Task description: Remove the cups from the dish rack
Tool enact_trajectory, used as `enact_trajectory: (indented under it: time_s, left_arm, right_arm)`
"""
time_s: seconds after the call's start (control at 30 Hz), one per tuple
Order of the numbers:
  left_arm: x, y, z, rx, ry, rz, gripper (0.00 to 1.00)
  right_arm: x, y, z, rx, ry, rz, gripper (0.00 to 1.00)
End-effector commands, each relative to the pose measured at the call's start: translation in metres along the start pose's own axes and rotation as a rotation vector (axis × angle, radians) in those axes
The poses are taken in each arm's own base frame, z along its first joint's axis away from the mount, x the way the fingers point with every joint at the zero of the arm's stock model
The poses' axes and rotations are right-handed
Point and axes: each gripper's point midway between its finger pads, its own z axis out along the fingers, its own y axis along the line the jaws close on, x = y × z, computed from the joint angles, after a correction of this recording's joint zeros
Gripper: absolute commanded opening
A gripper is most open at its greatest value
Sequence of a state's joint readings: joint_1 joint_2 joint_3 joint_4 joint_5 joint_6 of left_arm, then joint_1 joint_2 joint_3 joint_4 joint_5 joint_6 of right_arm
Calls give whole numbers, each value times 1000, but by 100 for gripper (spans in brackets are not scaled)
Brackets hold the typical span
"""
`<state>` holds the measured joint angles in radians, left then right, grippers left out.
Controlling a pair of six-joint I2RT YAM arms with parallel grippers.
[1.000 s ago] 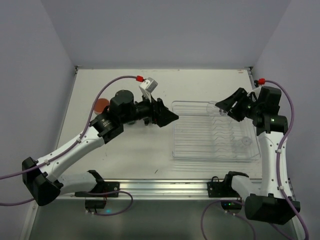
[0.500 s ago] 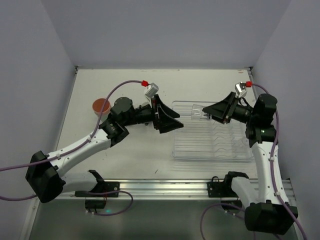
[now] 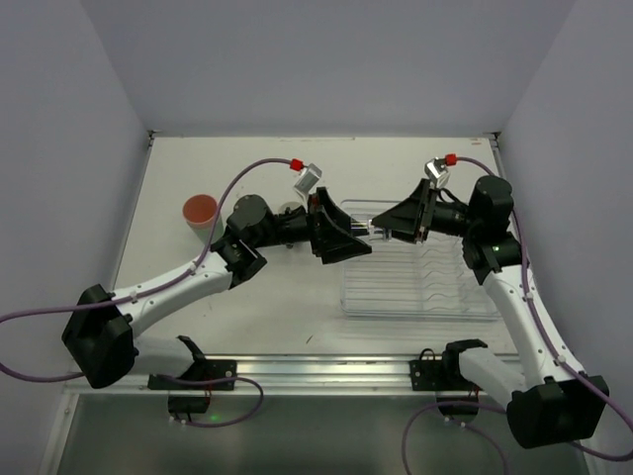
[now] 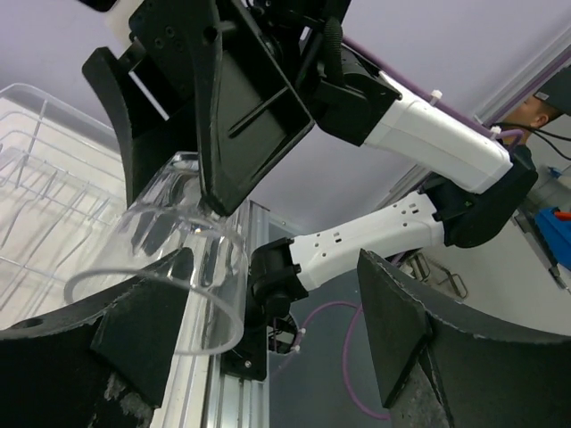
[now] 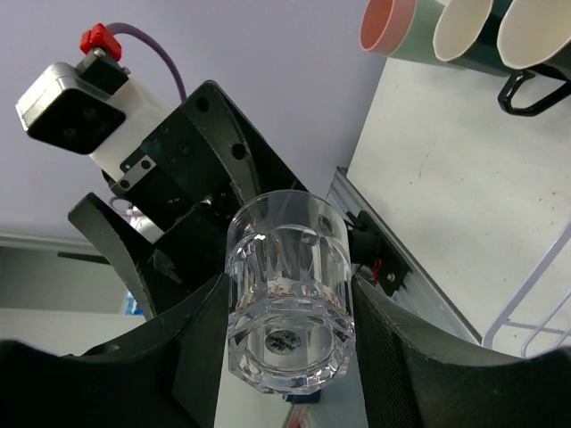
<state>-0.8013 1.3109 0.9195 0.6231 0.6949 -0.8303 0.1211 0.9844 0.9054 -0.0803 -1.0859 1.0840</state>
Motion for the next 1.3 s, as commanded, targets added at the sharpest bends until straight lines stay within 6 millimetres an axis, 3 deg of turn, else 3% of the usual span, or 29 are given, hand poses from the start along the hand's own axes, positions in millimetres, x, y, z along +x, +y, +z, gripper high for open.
enact_trajectory:
  time_s: [0.0, 0.03, 0.07, 0.2, 0.23, 0.27, 0.3, 0.33, 0.4, 0.43, 0.5, 0.57, 0.67, 0.7, 0.8, 0.83, 0.97, 1.07, 1.27]
  left_arm:
    - [-15, -17, 5, 63, -38, 44, 78]
    - [-16, -18, 5, 64, -39, 45, 74]
    - [-16, -19, 5, 67, -37, 48, 60]
    - [-13, -15, 5, 56, -33, 40, 31]
    - [-12, -13, 5, 49, -28, 34, 11]
    - [-12, -12, 5, 39, -26, 29, 0]
    - [-12, -11, 4, 27, -24, 40, 0]
    - [-11, -10, 2, 6, -12, 35, 0]
    - [-15, -5, -1, -48, -17, 69, 0]
    - [-9, 2, -6, -108, 17, 44, 0]
    - [-17, 14, -13, -205, 16, 76, 0]
    - [-6, 34, -28, -350, 76, 36, 0]
    - [12, 56, -55, -534, 167, 25, 0]
    - [27, 66, -69, -613, 224, -7, 0]
    - [39, 97, -103, -847, 267, -19, 0]
    - [58, 107, -120, -929, 336, -54, 0]
    - [95, 143, -170, -1185, 426, -82, 0]
    - [113, 155, -193, -1297, 453, -110, 0]
    - [122, 167, -223, -1474, 513, -86, 0]
  right_arm:
    - [-9, 20, 8, -36, -22, -48, 0]
    - [-9, 17, 9, -33, -18, -37, 0]
    - [-9, 16, 9, -31, -19, -30, 0]
    - [-11, 16, 10, -41, -20, -36, 4]
    - [-12, 16, 11, -39, -24, -35, 7]
    - [-12, 15, 11, -35, -30, -45, 9]
    - [-12, 16, 9, -18, -32, -39, 14]
    - [-13, 16, 9, 0, -38, -44, 32]
    - [-15, 12, 6, 62, -56, -68, 53]
    - [-17, 11, 4, 90, -67, -76, 74]
    - [-24, -1, -2, 214, -122, -104, 90]
    - [-32, -15, -10, 325, -162, -146, 99]
    - [-46, -55, -42, 621, -274, -132, 99]
    - [-51, -59, -50, 671, -301, -141, 99]
    - [-61, -88, -86, 910, -387, -137, 99]
    - [-63, -94, -97, 971, -409, -133, 99]
    - [-61, -121, -141, 1238, -457, -125, 99]
    - [-58, -132, -154, 1321, -454, -123, 99]
    - [-55, -135, -154, 1324, -451, -101, 99]
